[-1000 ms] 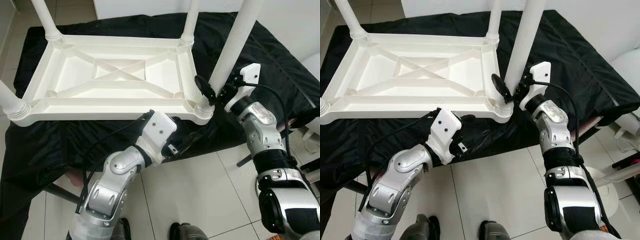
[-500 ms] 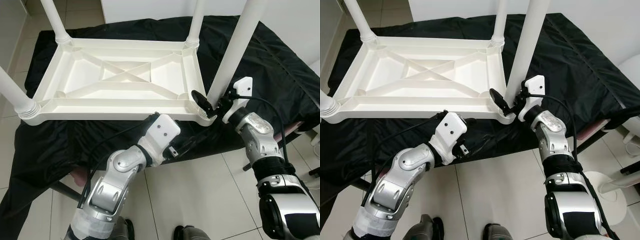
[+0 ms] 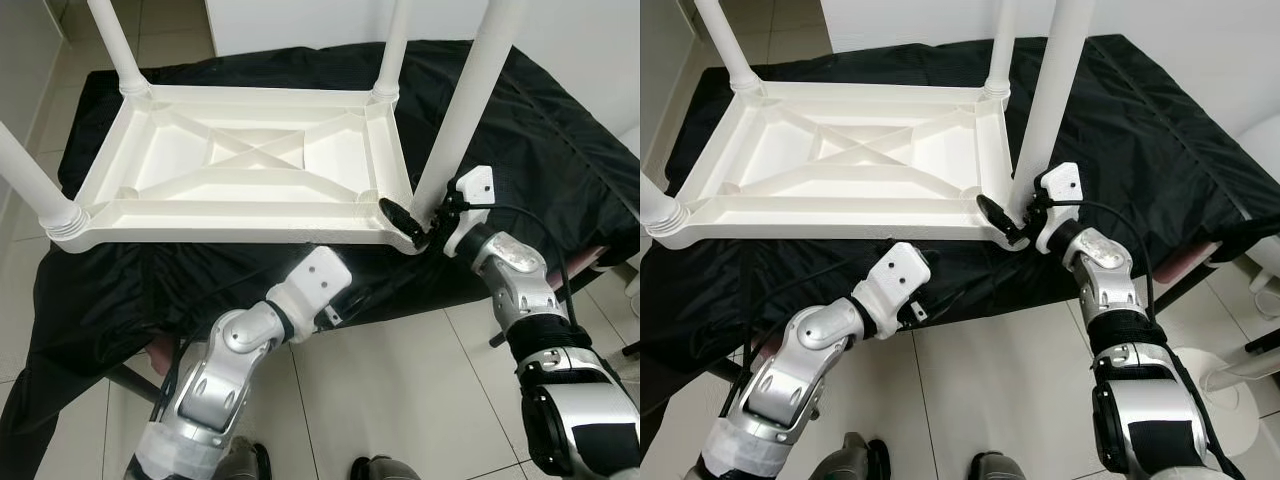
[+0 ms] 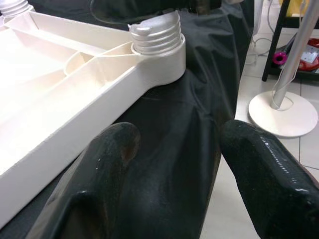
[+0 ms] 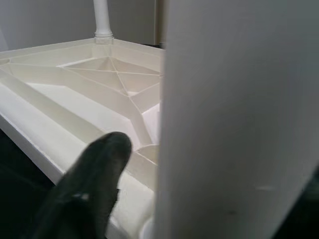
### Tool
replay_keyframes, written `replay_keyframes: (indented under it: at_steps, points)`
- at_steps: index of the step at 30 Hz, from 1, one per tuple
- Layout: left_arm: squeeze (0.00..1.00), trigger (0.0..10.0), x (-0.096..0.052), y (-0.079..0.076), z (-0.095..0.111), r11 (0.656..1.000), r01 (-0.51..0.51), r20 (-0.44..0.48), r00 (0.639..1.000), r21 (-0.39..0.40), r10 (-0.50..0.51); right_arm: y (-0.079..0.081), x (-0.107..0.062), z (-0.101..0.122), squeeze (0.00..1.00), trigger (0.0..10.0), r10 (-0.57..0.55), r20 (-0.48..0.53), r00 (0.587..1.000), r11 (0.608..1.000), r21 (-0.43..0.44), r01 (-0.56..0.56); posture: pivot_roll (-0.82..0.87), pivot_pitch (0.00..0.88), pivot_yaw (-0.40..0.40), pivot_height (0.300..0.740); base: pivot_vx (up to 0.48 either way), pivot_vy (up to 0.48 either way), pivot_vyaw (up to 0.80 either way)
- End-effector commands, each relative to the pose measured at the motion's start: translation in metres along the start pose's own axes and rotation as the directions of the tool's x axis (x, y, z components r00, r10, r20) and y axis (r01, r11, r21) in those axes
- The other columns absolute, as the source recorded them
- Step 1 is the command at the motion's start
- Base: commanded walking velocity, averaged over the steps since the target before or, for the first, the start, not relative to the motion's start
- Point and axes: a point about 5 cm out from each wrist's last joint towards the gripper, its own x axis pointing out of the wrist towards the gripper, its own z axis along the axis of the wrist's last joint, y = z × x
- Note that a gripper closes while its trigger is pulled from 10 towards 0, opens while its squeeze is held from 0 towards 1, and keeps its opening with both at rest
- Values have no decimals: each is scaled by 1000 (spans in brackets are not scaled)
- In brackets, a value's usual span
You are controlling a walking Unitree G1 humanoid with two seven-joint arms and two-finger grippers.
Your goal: Building children table
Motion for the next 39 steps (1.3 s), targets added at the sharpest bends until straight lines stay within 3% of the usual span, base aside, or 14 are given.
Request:
replay_keyframes:
  at_steps: [1,13,14,16,18,19,21,23,26,28,30,31,33,39]
  points:
    - [0,10000,0,6,-2,991,-137,-2,991,8,137,7,0,-8,0,0,56,-38,998,998,1,-56,-53,91,14,740,0,0,0]
    - [0,10000,4,7,1,988,-150,26,989,30,149,6,-9,-18,0,78,-2,-66,998,999,41,5,-72,101,10,740,0,0,0]
    - [0,10000,4,7,1,988,-152,27,988,29,151,7,-9,-19,0,10000,-25,-63,998,998,59,29,-76,101,9,740,0,0,0]
    - [0,10000,4,7,1,988,-152,27,988,29,151,7,-9,-19,0,10000,-25,-63,998,998,59,29,-76,101,9,740,0,0,0]
    - [0,10000,5,9,1,987,-160,29,987,23,159,13,-7,-23,0,10000,-169,-90,981,982,70,176,-81,101,8,740,0,0,0]
    - [0,10000,5,9,1,987,-160,29,987,23,159,13,-7,-23,0,10000,-169,-90,981,982,70,176,-81,101,8,740,0,0,0]
    - [0,10000,5,10,0,986,-165,30,986,20,165,22,-4,-25,0,10000,-276,-104,955,955,79,285,-85,101,9,740,0,0,0]
    - [0,10000,5,10,0,986,-167,30,986,19,167,26,-4,-24,0,10000,-299,-103,949,947,91,308,-86,101,9,740,0,0,0]
    - [0,10000,5,11,-1,985,-171,26,985,16,170,39,0,-24,0,10000,-404,-119,907,901,120,417,-87,98,7,740,0,0,0]
    - [0,10000,5,10,-3,985,-173,21,985,18,173,45,-1,-27,0,10000,-520,-163,839,828,147,541,-87,95,7,740,0,0,0]
    - [0,10000,4,10,-4,984,-176,17,984,16,175,53,-6,-30,0,10000,-646,-220,731,713,167,681,-87,92,8,740,0,0,0]
    - [0,10000,4,10,-4,984,-176,17,984,16,175,53,-6,-30,0,10000,-646,-220,731,713,167,681,-87,92,8,740,0,0,0]
    - [0,10000,4,10,-4,984,-179,14,984,14,178,63,-7,-30,0,10000,-702,-239,671,650,170,741,-84,89,8,740,0,0,0]
    - [0,10000,4,13,-4,982,-191,13,982,-7,191,83,0,-23,0,10000,-705,-215,675,655,165,737,-80,82,9,740,0,0,0]
